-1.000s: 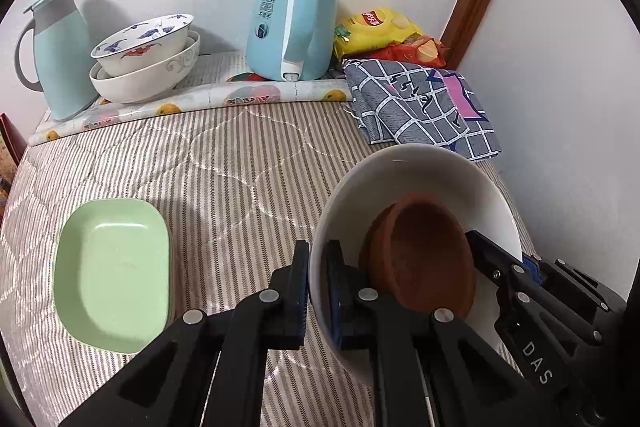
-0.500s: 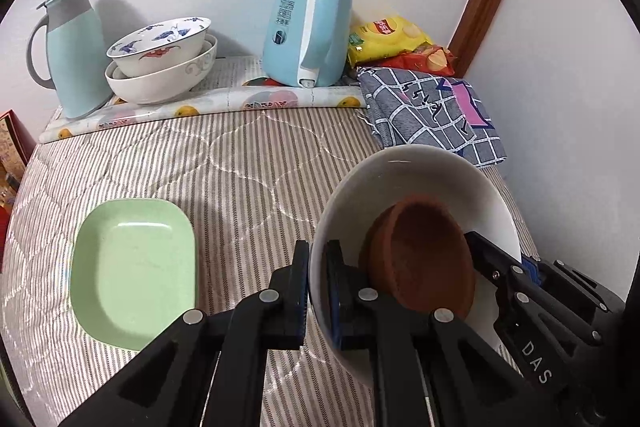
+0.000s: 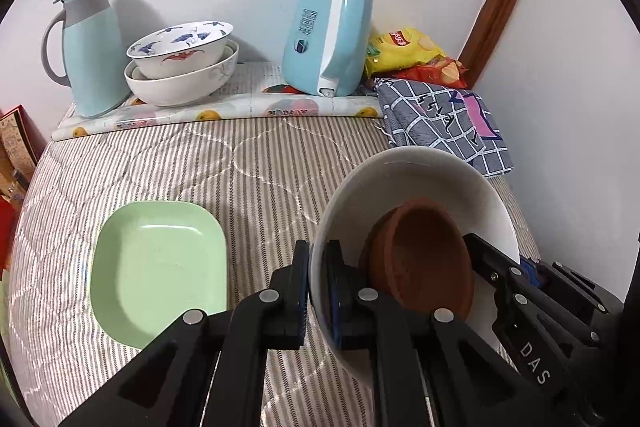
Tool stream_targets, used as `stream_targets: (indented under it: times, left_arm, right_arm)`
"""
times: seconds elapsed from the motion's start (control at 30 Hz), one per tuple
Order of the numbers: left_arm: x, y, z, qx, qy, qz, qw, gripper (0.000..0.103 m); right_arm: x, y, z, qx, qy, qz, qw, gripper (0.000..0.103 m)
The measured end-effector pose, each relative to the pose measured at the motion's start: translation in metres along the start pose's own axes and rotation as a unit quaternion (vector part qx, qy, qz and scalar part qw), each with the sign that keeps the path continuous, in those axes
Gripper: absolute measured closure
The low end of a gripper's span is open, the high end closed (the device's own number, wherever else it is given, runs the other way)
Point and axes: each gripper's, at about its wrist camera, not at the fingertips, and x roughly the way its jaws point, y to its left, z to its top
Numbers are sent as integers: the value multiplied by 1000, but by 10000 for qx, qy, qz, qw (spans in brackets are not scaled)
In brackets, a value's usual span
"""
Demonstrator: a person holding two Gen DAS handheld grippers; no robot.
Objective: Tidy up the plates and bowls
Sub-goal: 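Carry the white bowl with both grippers over the light-green plate stack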
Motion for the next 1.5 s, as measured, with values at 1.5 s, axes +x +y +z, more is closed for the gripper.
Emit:
stream_targets:
  times: [1.5]
  left_arm:
    - [-4, 79, 2, -564, -39, 279, 9980, 94]
  right_arm:
    - [30, 71, 12, -394, 135, 384, 9984, 94]
